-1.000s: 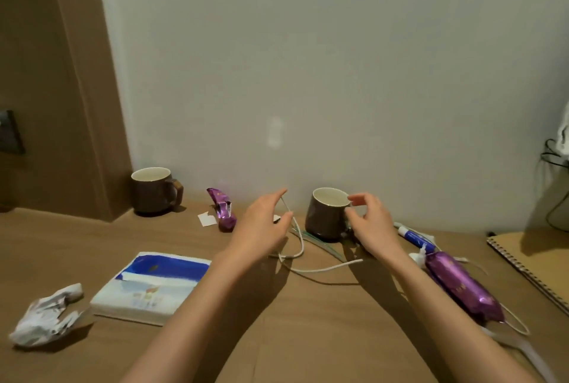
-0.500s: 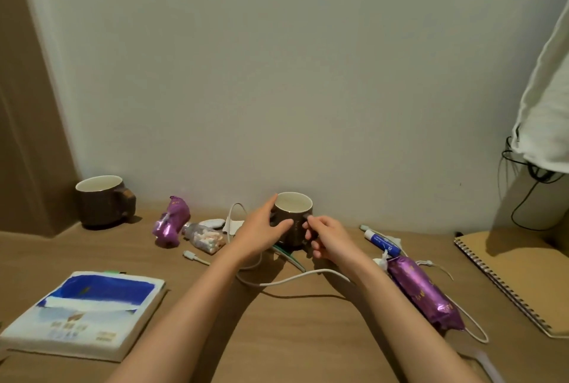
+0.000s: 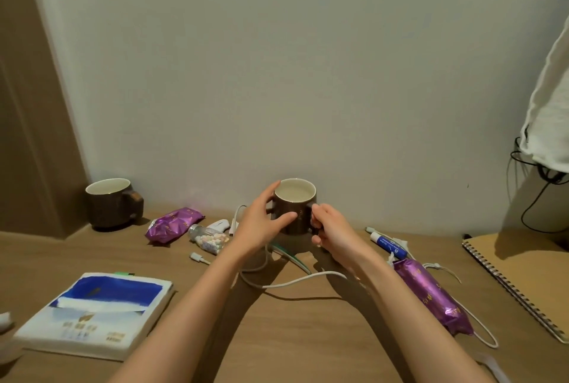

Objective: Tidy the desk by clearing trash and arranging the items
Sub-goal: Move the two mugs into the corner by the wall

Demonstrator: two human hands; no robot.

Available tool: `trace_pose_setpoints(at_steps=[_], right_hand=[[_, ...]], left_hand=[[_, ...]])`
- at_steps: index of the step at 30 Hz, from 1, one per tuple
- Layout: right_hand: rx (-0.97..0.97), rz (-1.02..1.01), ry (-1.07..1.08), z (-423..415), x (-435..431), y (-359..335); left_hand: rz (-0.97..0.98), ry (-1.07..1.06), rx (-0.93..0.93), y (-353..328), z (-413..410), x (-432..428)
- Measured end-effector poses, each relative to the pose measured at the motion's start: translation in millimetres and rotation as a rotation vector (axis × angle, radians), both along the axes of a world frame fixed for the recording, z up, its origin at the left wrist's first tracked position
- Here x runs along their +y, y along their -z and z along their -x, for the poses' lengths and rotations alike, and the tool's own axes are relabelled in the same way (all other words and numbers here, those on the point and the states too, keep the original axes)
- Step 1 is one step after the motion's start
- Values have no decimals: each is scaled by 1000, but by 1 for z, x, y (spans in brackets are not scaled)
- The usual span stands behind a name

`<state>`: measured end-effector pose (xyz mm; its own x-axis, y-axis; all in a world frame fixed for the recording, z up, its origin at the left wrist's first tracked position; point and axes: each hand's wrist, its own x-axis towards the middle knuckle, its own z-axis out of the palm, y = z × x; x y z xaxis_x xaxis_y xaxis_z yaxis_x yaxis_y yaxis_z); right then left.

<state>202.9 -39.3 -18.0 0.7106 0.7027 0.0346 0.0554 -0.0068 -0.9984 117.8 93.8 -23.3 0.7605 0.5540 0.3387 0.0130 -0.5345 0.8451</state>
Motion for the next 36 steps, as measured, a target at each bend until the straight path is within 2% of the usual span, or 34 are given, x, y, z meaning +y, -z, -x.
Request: trace_pose_setpoints(at_steps=[6, 14, 24, 27, 36], right_hand=[[-103, -62, -68, 27, 9, -36], [11, -160, -279, 83, 67, -50], [114, -52, -449, 160, 177, -14], [186, -16, -440, 176, 204, -5], [223, 90, -449, 191, 247, 17]], left_hand=[[-136, -46, -105, -46, 46, 15], [-164, -206, -119, -60, 143, 58], [-113, -380, 28, -34, 239, 137], [-97, -422, 90, -24, 250, 157], [-13, -444, 174, 5, 261, 203]])
